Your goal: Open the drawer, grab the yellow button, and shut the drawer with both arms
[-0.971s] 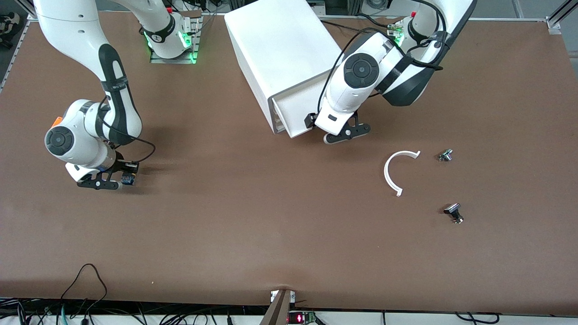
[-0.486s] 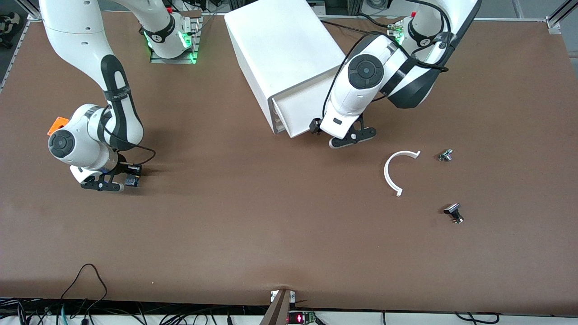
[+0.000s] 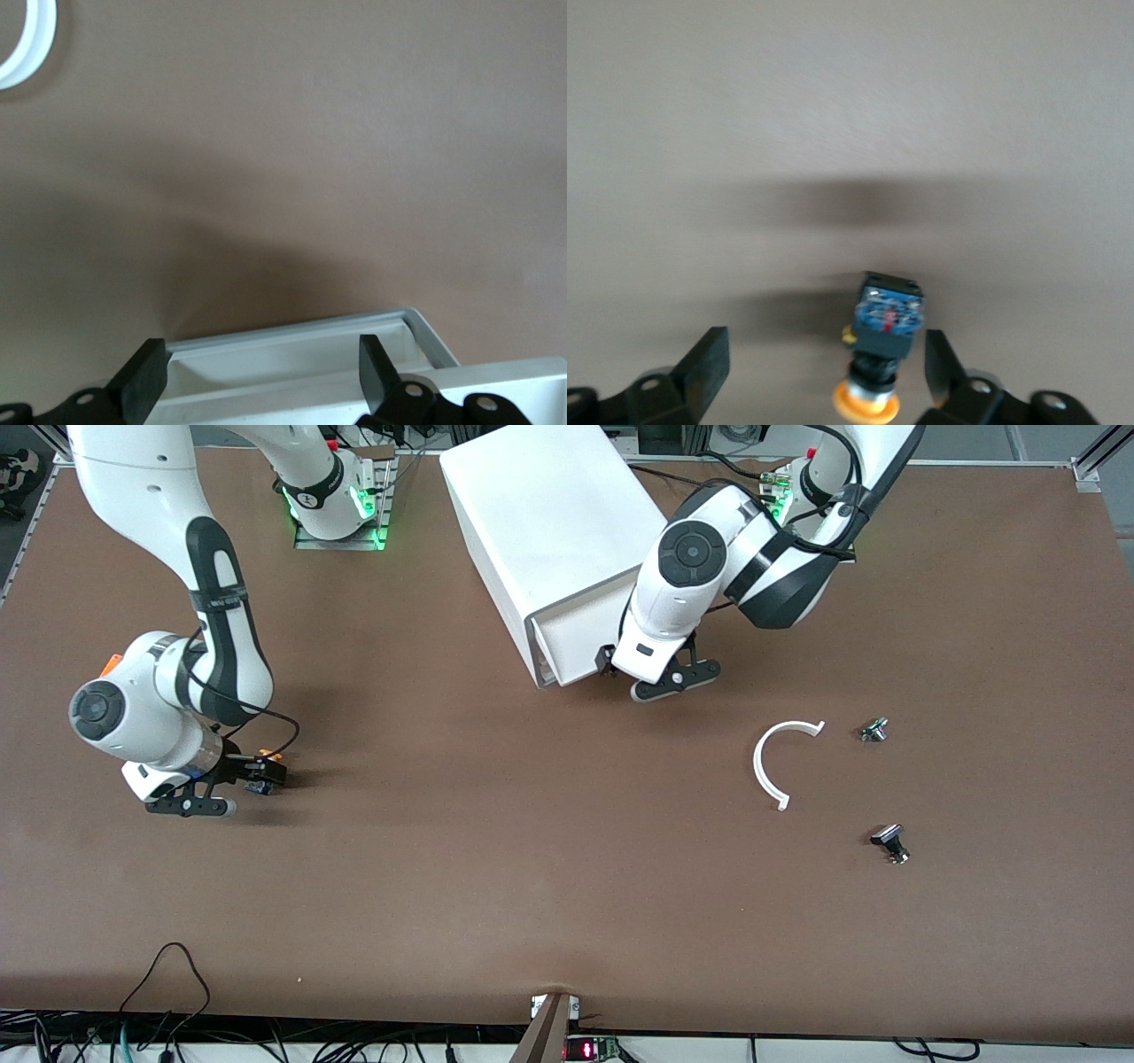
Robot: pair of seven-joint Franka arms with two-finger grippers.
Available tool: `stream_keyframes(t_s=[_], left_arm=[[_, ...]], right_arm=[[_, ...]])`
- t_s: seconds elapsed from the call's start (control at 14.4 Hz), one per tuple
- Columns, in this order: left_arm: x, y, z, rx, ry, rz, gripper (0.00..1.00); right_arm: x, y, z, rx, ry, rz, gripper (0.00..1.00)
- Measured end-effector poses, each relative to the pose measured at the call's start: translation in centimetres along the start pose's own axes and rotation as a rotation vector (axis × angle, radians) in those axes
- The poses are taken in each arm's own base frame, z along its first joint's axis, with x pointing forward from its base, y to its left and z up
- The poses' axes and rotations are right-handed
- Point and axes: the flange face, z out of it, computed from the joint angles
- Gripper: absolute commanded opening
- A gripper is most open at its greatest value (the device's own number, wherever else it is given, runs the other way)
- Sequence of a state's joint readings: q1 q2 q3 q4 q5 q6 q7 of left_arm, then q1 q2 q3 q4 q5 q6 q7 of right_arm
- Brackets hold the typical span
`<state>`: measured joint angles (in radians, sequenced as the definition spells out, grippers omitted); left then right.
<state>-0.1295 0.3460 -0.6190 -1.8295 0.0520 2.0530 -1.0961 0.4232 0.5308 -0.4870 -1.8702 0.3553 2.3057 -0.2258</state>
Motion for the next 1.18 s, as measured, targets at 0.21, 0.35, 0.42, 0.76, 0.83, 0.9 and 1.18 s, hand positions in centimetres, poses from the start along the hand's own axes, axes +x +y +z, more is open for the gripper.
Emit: stream_keyframes(t_s=[0.21,0.35,0.42,0.76,0.83,0.9,1.18], left_arm=[[-3.0,0.5,0.5,0.017,-0.006,0.031,0.96],[-4.9,0.5,0.7,0.025,-0.016,0.03,0.96],[-5.5,0.5,0.8,0.027,-0.021,0.028,0.96],[-7.0,0.8,0.9,0.019,-0.049,0.031,0.96],[-7.2,0.8,0.9,0.018,-0.053,0.031,0.96],[-7.3,0.9,1.0,0.018,-0.054,0.033,0.96],[-7.6,1.0,1.0,0.018,-0.056,0.037,0.98]], right_arm=[[1.4,-1.6,-4.8,0.048,-0.024,-0.028,0.99],[2.1,-2.0,-7.2,0.061,-0.025,-0.04,0.99],[2.3,-2.1,-8.2,0.062,-0.021,-0.047,0.99],[1.9,-2.2,-16.1,0.055,0.037,-0.094,0.99],[1.5,-2.2,-17.6,0.05,0.043,-0.107,0.99],[1.1,-2.4,-19.0,0.038,0.052,-0.126,0.99],[-0.1,-4.8,-23.8,-0.007,0.043,-0.203,0.99]])
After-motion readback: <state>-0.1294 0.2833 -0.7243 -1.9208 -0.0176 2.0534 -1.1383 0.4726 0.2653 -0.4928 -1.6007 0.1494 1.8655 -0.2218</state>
